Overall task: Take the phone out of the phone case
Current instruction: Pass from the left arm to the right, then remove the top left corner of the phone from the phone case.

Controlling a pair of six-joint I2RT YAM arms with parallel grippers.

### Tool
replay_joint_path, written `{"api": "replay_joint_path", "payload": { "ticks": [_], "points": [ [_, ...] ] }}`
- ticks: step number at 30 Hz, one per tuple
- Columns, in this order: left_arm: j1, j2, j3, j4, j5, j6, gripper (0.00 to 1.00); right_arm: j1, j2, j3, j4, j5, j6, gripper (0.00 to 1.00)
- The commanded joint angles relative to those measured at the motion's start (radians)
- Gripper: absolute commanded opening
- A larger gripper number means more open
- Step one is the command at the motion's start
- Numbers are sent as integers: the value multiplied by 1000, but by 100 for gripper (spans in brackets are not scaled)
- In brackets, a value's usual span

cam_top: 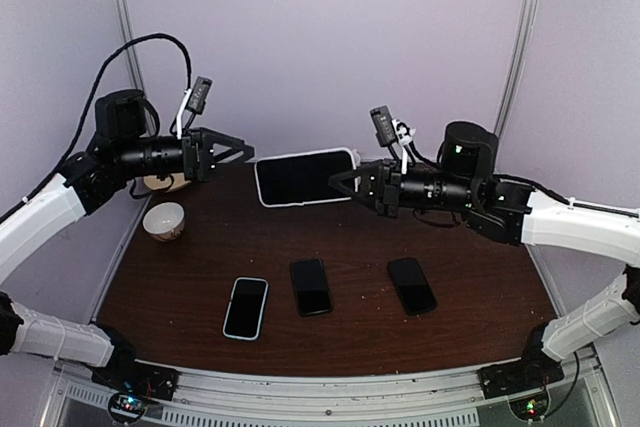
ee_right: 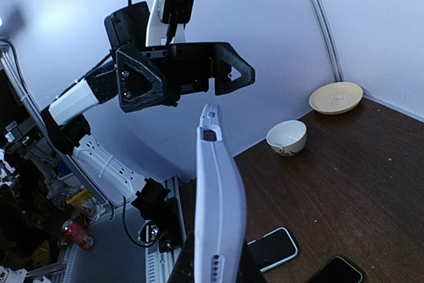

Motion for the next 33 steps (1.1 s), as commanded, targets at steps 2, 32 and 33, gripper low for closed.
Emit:
{"api": "replay_joint_path", "payload": {
  "ticks": [2, 32, 33],
  "points": [
    [5, -40, -49, -106, 36, 280, 98, -5, -76, 18, -164, 40, -302, 0],
    [-195, -232, -408, -122, 207, 897, 76, 2, -106, -8, -415, -342, -969, 0],
    [-206, -226, -407, -124, 214, 904, 72, 4, -97, -3, -419, -344, -978, 0]
  ]
}}
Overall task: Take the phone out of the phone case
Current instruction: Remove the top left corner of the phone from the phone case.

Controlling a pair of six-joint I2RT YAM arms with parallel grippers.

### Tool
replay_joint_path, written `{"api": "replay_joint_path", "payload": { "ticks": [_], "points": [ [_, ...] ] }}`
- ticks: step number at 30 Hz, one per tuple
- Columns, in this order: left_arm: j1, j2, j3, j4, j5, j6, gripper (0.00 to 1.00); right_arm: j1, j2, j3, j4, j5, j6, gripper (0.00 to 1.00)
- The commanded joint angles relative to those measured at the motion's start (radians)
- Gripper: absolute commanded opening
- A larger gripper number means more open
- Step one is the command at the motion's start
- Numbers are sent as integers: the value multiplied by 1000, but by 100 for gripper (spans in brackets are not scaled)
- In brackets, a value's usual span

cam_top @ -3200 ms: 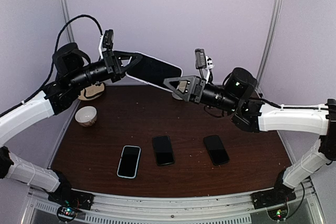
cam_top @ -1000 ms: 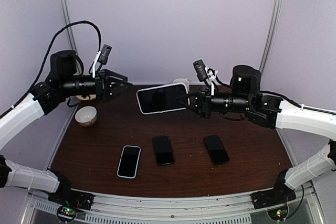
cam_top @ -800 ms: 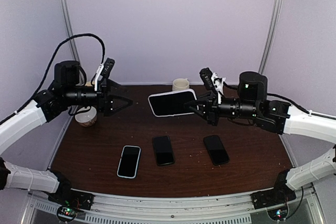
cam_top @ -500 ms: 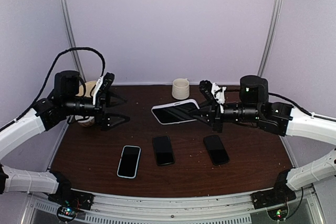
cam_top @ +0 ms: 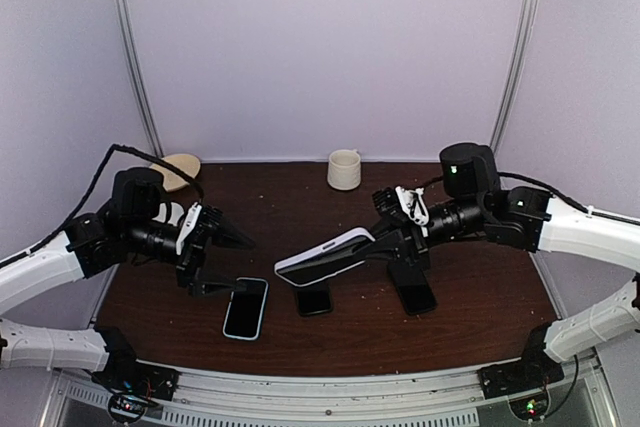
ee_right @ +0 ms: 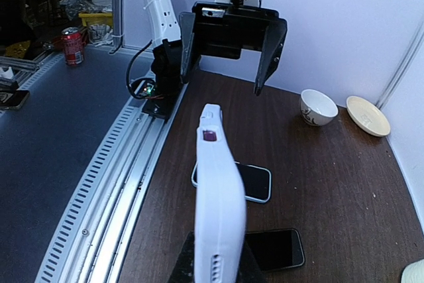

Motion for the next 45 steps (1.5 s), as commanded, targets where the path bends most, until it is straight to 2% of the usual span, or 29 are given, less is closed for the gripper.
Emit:
{"api": "replay_joint_path", "payload": {
  "ticks": [1, 9, 25, 39, 45],
  "points": [
    [-39, 5, -3, 20, 62, 72, 69, 11, 24, 59, 39, -99, -57, 0],
    [-117, 36, 3, 28, 60, 83, 58, 59, 43, 82, -12, -79, -198, 0],
    [-225, 56, 2, 1, 33, 114, 42, 102, 99, 143, -51, -83, -277, 0],
    [-233, 60, 9, -10, 20, 124, 41, 117, 110, 160, -48, -108, -272, 0],
    [-243, 64, 7, -8, 14, 128, 37, 126, 113, 162, -42, -113, -270, 0]
  ]
}}
